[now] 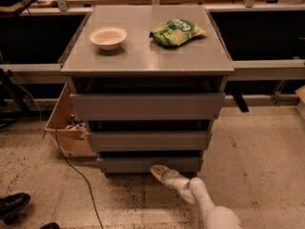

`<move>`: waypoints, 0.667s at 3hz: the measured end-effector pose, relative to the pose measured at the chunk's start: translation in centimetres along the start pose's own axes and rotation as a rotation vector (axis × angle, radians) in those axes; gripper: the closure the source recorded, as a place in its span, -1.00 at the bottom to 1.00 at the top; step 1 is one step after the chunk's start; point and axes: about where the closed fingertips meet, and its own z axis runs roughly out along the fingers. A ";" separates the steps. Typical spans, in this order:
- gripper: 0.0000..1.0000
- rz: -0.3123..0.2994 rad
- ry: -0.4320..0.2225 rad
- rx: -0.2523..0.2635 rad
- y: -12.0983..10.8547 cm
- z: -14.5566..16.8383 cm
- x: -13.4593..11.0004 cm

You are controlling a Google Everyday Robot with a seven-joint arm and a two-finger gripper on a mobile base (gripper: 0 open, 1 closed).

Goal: Close bottom drawer

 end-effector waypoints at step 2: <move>1.00 -0.114 0.148 -0.069 -0.7 -11.6 -1.0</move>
Offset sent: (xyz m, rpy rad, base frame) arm -0.1253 -0.1561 0.0632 -0.2939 -0.0040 0.1604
